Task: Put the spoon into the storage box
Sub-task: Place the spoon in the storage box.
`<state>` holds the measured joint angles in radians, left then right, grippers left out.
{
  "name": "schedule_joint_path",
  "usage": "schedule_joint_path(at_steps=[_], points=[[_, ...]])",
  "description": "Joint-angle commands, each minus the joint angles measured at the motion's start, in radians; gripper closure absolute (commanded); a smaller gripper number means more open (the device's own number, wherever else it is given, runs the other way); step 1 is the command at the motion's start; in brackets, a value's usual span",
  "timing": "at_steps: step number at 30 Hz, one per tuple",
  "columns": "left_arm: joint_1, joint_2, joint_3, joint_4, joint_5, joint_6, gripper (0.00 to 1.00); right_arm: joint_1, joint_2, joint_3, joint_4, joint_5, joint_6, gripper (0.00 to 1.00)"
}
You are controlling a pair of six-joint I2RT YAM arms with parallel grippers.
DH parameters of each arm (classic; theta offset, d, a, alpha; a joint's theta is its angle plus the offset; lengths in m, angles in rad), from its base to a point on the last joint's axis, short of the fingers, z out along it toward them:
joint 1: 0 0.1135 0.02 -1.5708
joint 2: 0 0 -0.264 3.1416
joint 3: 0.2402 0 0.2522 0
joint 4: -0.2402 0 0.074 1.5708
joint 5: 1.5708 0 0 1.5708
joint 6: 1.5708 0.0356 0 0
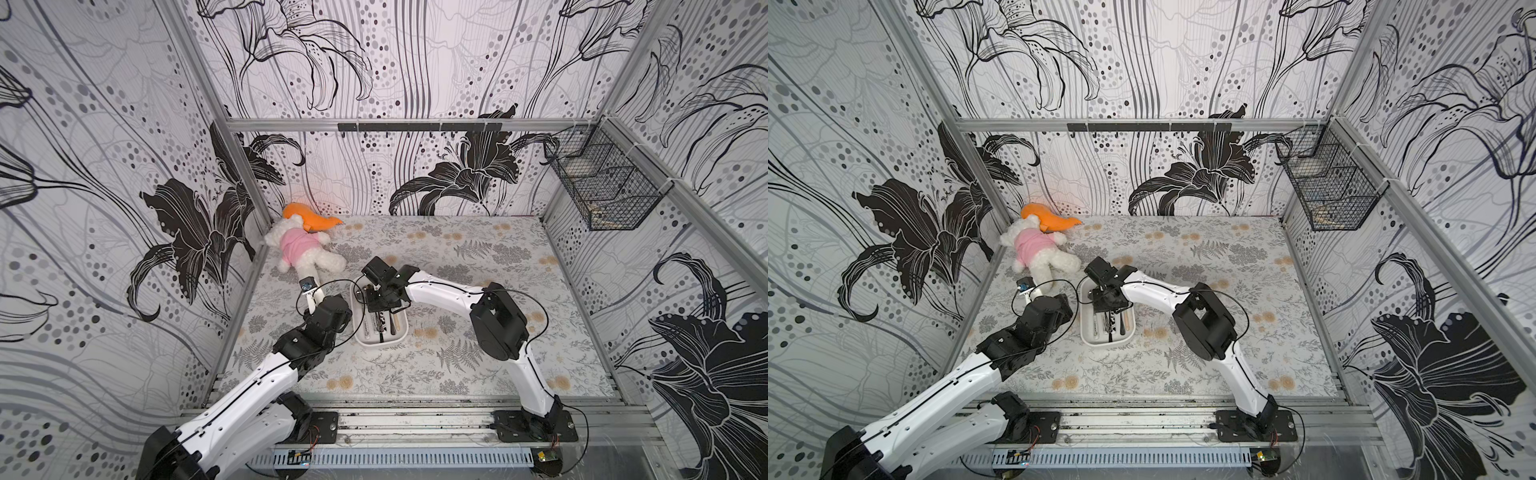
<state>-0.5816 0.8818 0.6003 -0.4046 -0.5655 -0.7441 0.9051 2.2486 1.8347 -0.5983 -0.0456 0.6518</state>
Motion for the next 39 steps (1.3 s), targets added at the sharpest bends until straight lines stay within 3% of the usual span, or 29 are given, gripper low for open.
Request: schedule_joint_path(at_steps=[1,7,15,21,29,32,33,35,39], points=[[0.007,-0.017,-0.01,0.022,-0.002,-0.001,0.37,0.002,0.041,0.045,-0.032,-0.002,0.014,1.0],[0.007,-0.012,-0.004,0.032,0.008,0.008,0.37,0.004,0.051,0.054,-0.037,0.003,0.016,0.86],[0.006,-0.031,-0.017,0.071,-0.014,0.014,0.35,0.006,-0.019,0.016,-0.038,0.038,0.002,0.79],[0.007,-0.032,-0.028,0.128,-0.059,0.028,0.28,0.006,-0.18,-0.058,0.002,0.141,-0.052,0.77],[0.008,-0.031,-0.013,0.222,-0.29,0.101,0.15,-0.07,-0.519,-0.329,0.278,0.384,-0.247,0.65],[0.011,-0.067,-0.074,0.385,-0.412,0.186,0.04,-0.15,-0.65,-0.491,0.437,0.441,-0.303,0.45],[0.012,-0.082,-0.1,0.448,-0.437,0.224,0.02,-0.175,-0.685,-0.544,0.491,0.444,-0.323,0.43],[0.014,-0.114,-0.185,0.645,-0.474,0.345,0.03,-0.23,-0.762,-0.667,0.598,0.507,-0.357,0.26],[0.029,-0.136,-0.298,0.927,-0.464,0.534,0.03,-0.349,-0.844,-0.811,0.667,0.554,-0.363,0.23]])
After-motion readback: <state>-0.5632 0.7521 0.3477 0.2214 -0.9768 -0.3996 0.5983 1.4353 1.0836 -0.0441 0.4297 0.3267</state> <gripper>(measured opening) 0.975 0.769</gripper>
